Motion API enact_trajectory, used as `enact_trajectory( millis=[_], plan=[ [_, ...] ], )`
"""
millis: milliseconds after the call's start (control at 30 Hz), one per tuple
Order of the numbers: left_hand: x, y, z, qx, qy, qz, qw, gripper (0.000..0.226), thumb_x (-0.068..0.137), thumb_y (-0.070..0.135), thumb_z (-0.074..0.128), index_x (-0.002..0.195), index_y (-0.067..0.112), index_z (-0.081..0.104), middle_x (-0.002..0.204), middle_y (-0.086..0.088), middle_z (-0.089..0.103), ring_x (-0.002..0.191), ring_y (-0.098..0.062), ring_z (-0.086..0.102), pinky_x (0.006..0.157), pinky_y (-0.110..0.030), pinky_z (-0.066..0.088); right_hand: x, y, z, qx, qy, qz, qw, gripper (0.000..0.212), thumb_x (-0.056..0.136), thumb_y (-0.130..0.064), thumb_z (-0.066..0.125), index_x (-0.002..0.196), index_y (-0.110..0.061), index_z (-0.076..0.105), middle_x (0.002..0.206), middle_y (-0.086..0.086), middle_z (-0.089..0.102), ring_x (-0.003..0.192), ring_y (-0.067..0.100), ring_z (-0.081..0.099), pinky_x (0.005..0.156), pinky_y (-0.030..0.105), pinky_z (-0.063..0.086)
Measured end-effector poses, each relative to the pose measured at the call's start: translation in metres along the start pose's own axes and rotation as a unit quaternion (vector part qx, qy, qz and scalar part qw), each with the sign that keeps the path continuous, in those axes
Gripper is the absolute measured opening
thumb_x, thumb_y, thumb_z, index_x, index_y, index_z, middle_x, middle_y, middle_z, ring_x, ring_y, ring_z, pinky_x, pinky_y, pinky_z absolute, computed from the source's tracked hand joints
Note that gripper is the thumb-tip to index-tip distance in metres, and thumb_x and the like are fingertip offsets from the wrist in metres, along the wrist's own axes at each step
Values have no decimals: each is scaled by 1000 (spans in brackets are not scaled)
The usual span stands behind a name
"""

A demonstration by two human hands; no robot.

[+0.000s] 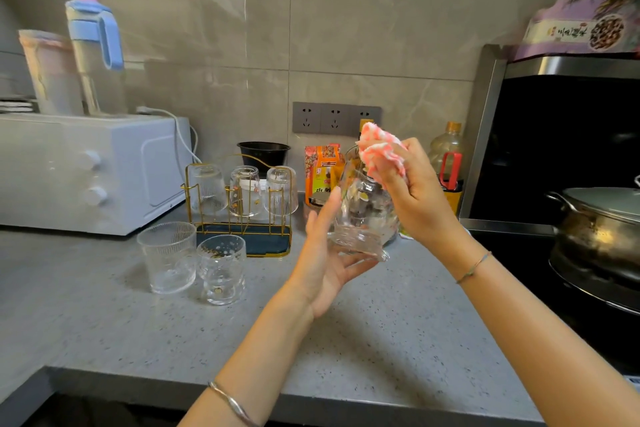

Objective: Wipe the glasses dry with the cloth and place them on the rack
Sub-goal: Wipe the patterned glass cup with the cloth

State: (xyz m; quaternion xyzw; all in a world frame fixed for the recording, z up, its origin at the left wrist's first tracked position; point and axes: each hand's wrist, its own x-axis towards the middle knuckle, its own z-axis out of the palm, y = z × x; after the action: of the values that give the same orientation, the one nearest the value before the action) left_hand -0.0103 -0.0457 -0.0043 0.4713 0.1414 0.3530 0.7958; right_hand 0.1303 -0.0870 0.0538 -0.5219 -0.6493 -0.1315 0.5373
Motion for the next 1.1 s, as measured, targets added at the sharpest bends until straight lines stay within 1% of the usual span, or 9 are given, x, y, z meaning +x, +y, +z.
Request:
enact_trajectory(
  millis=[200, 267, 333, 533, 633, 733, 833, 933, 1100],
  plan=[
    [-2, -12, 5, -7, -3, 62, 998, 62, 77, 52, 66, 134, 33, 54, 120, -10, 69, 110, -28, 66, 73, -36, 61, -9, -8, 1, 24, 1, -10, 1000, 50, 95, -52, 35, 135, -27, 51, 109, -12, 47, 109, 20, 50, 96, 38, 43],
    [-2, -14, 3, -15, 0, 71, 997, 55, 81, 50, 60, 132, 30, 56, 118, -10, 70, 104, -27, 68, 68, -33, 60, -16, -11, 3, 37, -3, -36, 999, 43, 96, -57, 30, 137, -50, 37, 138, -21, 37, 137, 21, 33, 112, 48, 30],
    [-2, -13, 1, -15, -2, 77, 997, 49, 85, 50, 57, 129, 29, 59, 113, -11, 72, 92, -23, 69, 67, -32, 60, -22, -13, 5, 38, -10, -59, 997, 43, 97, -55, 25, 140, -56, 28, 153, -26, 17, 149, 19, 6, 118, 56, 12],
    [-2, -5, 0, -21, -14, 81, 996, 49, 86, 53, 55, 123, 22, 65, 110, -9, 73, 90, -24, 68, 85, -41, 53, -54, -16, 19, 1, -63, -96, 993, 52, 102, -45, 20, 145, -22, 36, 160, -11, 11, 149, 19, -6, 119, 54, -2],
    [-5, -3, -1, -18, -15, 83, 996, 54, 80, 52, 55, 123, 20, 64, 109, -9, 73, 88, -22, 70, 79, -36, 57, -61, -17, 19, -21, -76, -110, 991, 49, 102, -43, 22, 143, -22, 40, 160, -7, 13, 149, 22, -7, 119, 50, -5],
    [-6, -3, 1, -17, -22, 68, 997, 58, 83, 53, 57, 128, 17, 62, 120, -13, 69, 104, -31, 64, 90, -43, 53, -52, -16, 14, -77, -62, -129, 987, 52, 102, -47, 19, 141, -23, 42, 159, -6, 11, 149, 24, -7, 119, 45, -8],
    [-5, -2, 2, -28, -31, 63, 997, 60, 86, 54, 59, 133, 17, 58, 125, -19, 65, 110, -35, 60, 99, -50, 47, -38, -17, 8, -83, -41, -128, 988, 51, 101, -51, 18, 142, -29, 38, 159, -3, 10, 149, 25, -7, 119, 49, -7],
    [-5, -3, 1, -42, -41, 41, 997, 56, 82, 53, 57, 127, 21, 61, 123, -18, 66, 108, -34, 62, 82, -41, 57, -21, -16, -3, -40, -8, -83, 996, 41, 99, -50, 20, 139, -60, 22, 158, -9, 7, 148, 16, -9, 118, 51, -8],
    [-9, -9, 2, -59, -51, 19, 997, 43, 84, 52, 54, 106, 20, 72, 119, -19, 68, 93, -30, 69, 76, -38, 58, -11, -18, -12, 9, -9, -43, 999, 55, 98, -34, 28, 123, -80, 11, 149, -35, 5, 145, 2, -8, 118, 55, -2]
  ],
)
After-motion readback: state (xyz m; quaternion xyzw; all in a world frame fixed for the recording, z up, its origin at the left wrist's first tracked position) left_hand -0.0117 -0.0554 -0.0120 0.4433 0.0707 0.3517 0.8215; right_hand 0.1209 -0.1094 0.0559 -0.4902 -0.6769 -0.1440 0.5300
